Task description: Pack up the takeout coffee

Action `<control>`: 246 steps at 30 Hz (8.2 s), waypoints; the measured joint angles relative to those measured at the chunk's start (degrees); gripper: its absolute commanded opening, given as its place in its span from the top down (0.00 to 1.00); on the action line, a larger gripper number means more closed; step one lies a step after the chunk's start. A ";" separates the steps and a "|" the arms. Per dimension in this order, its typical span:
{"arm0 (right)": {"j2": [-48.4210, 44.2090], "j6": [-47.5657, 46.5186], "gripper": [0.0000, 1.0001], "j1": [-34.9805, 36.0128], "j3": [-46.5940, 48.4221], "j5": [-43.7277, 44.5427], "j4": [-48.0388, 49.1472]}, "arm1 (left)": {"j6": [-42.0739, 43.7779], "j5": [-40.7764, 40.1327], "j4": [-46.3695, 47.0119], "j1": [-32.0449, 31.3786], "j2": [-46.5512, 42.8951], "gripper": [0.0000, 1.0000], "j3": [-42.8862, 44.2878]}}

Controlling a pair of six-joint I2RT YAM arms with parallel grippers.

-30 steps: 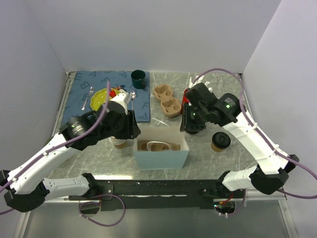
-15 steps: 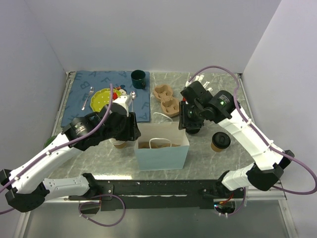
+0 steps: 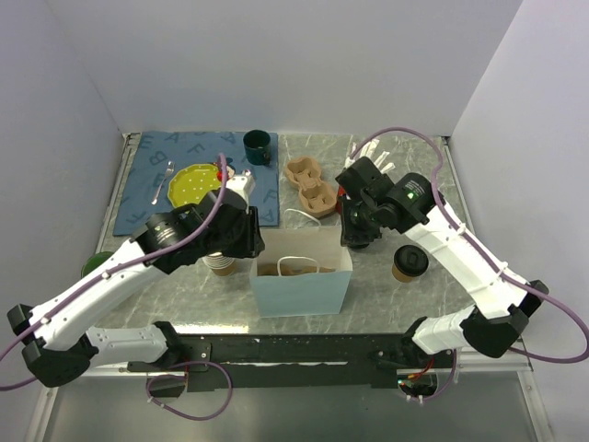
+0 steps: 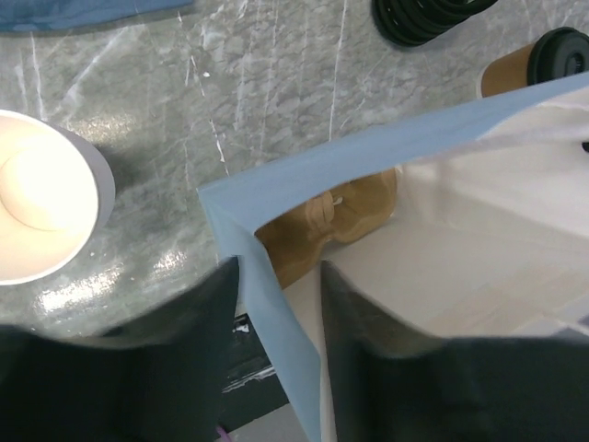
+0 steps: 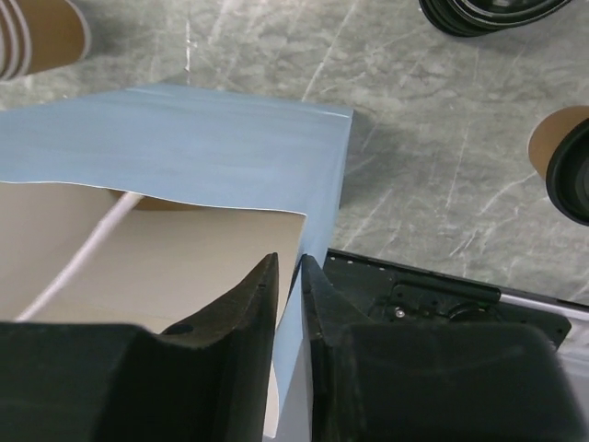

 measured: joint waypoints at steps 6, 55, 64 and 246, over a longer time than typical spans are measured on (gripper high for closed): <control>-1.20 -0.35 0.93 0.00 -2.51 0.31 -0.09 | 1.05 -0.90 0.66 0.15 1.62 0.99 -0.02; -12.81 -5.38 0.56 -24.65 -11.63 -7.87 5.20 | 4.50 0.22 15.98 0.20 -23.39 0.99 -19.98; -8.81 -10.03 0.52 -22.23 4.90 -13.53 2.49 | -1.53 -1.01 0.92 0.20 -1.64 0.46 1.01; -14.51 -0.74 0.33 -18.67 -19.76 6.01 3.80 | 21.40 15.67 29.46 6.29 -24.39 0.99 -25.35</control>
